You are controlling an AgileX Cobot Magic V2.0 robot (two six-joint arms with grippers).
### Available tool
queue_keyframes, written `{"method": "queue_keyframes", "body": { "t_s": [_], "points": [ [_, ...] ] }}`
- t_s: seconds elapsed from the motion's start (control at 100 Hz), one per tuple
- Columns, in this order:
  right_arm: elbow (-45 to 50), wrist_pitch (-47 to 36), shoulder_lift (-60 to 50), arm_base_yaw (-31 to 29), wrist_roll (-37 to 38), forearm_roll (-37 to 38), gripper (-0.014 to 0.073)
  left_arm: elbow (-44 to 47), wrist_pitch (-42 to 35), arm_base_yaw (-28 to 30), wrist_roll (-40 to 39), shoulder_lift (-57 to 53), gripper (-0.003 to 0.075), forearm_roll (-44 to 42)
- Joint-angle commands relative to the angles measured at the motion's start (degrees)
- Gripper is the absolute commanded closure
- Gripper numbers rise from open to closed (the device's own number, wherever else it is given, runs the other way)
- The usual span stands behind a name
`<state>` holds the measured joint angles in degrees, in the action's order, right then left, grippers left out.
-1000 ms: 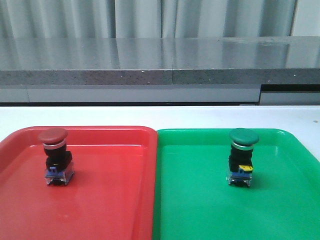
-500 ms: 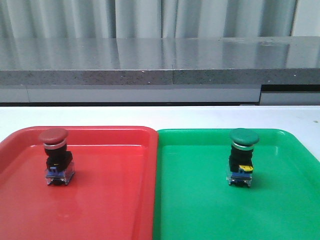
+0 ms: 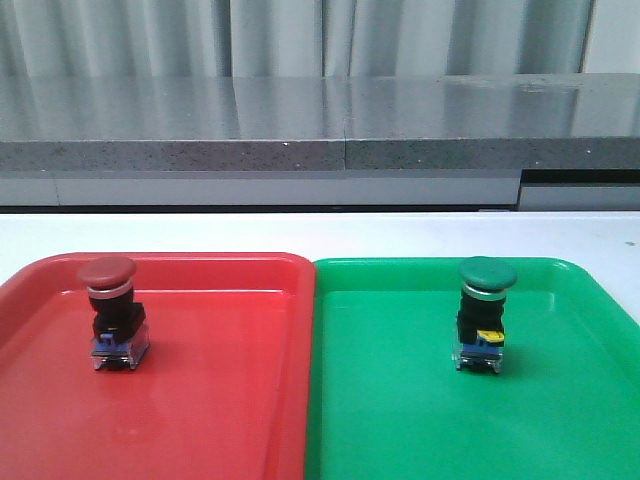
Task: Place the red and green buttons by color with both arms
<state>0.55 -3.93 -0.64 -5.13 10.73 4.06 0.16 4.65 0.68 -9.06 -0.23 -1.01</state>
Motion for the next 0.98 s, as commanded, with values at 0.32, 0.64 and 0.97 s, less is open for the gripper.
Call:
{"method": "queue_keyframes", "body": {
  "t_s": [0.32, 0.64, 0.97],
  "points": [
    [-0.02, 2.37, -1.28, 0.50, -0.48, 4.19, 0.0657, 0.56, -4.33, 0.15, 0.02, -1.82, 0.0741, 0.50],
    [-0.05, 1.01, -1.23, 0.50, -0.48, 4.19, 0.0657, 0.56, -4.65, 0.15, 0.02, -1.82, 0.0741, 0.50],
    [-0.05, 1.01, -1.23, 0.50, -0.48, 4.19, 0.0657, 0.56, -4.65, 0.15, 0.02, -1.82, 0.0741, 0.50]
  ]
}}
